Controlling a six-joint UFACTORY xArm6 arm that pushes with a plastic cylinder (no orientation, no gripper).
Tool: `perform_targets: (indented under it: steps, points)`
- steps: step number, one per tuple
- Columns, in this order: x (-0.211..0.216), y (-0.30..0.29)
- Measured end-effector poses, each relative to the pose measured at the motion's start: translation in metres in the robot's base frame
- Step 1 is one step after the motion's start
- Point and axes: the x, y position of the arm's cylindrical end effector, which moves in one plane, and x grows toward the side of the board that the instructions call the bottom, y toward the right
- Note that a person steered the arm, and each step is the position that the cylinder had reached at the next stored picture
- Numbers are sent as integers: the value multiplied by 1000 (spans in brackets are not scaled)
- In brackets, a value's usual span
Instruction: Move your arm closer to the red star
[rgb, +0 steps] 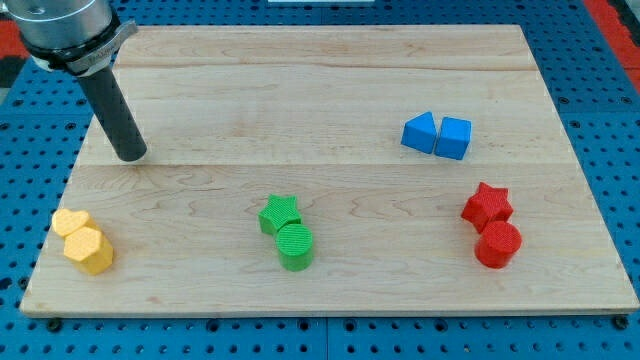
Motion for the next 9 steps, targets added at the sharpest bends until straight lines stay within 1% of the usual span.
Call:
perform_targets:
  steps: [1,2,3,4,5,6,7,9]
  points:
    - [-7,18]
    - [-8,22]
    - [-18,147]
    - [-6,304]
    - [26,359]
    - [33,354]
    - [27,394]
    - [31,399]
